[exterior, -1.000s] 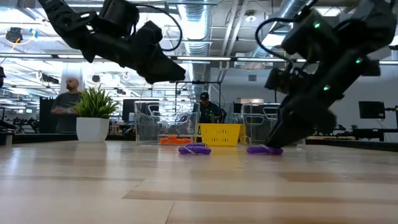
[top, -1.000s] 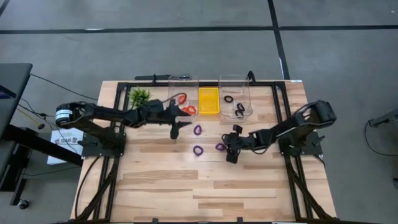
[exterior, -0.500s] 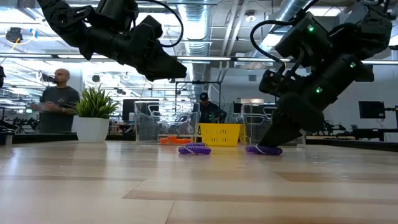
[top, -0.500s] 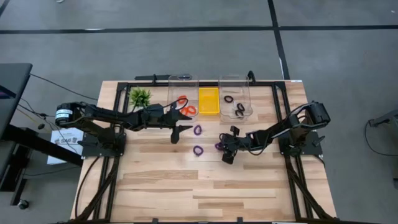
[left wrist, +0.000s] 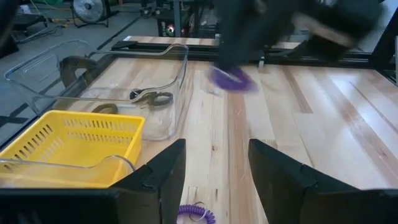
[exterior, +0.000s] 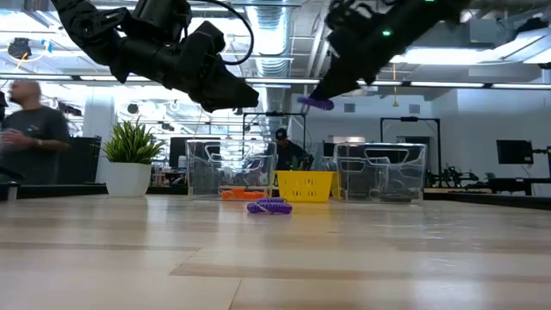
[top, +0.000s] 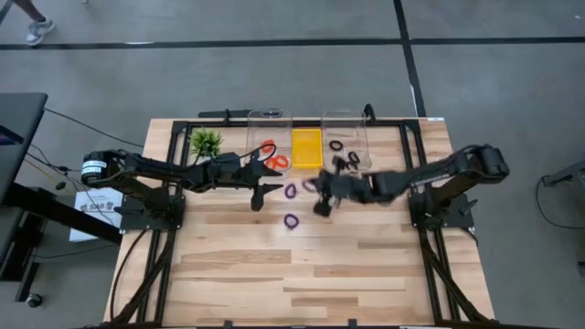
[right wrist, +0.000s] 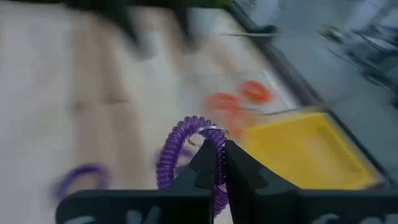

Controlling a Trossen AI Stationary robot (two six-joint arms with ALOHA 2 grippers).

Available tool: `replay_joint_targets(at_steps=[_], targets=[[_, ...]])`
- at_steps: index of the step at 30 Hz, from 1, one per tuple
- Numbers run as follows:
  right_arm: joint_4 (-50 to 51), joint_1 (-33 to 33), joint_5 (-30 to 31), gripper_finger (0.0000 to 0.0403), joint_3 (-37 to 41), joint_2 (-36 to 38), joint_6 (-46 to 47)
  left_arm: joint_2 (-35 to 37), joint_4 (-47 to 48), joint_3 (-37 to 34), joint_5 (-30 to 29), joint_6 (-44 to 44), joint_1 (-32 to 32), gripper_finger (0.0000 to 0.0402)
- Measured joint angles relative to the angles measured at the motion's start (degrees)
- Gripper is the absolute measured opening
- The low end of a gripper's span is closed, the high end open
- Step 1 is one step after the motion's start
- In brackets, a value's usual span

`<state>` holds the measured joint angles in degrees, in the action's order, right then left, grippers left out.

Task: Sort spring keychains
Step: Put the bottom right purple spring keychain into the yellow bin, then put the bottom purple spring keychain into the yellow bin

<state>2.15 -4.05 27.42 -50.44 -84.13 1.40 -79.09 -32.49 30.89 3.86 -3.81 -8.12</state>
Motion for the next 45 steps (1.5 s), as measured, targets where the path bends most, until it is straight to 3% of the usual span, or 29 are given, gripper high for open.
replay_joint_targets(at_steps=[6, 11, 16, 19, 24, 28, 32, 38, 45], targets=[[8.0, 11.2, -1.0, 0.0016, -9.4, -1.9, -4.8, 0.0, 0.2, 0.0, 0.0, 0.0, 0.0, 0.0172], [8.6, 18.8, -8.3, 0.0023, -12.4, -5.7, -6.0, 0.0, 0.3, 0.0, 0.1, 0.1, 0.6, 0.0172], [9.2, 23.9, -10.4, 0.0031, -13.6, -10.1, -5.6, 0.0, -0.1, 0.0, 0.0, 0.1, 1.4, 0.0172], [9.2, 25.3, -11.4, 0.0058, -13.9, -11.8, -4.3, 0.0, -0.1, 0.0, 0.1, 0.1, 1.5, 0.0172], [9.4, 25.4, -12.4, 0.0136, -13.9, -12.7, -4.4, 0.0, -0.1, 0.0, 0.0, -0.2, 1.5, 0.0172], [11.7, 24.4, -12.5, 0.0196, -13.9, -11.3, -6.2, 0.0, 0.1, 0.0, 0.0, -0.3, 1.4, 0.0172], [15.9, 19.9, -12.5, 0.0228, -13.9, -7.9, -7.6, 0.0, 0.5, 0.0, 0.0, -0.4, 1.4, 0.0172], [18.2, 5.7, -13.9, 0.0224, -13.9, -7.2, -9.5, 0.0, 1.3, 0.0, 2.8, -0.4, 1.4, 0.0172], [12.5, -6.3, -12.4, 0.0195, -14.0, -15.5, -10.4, 0.0, 2.3, 0.0, 8.2, -0.1, 1.5, 0.0172]])
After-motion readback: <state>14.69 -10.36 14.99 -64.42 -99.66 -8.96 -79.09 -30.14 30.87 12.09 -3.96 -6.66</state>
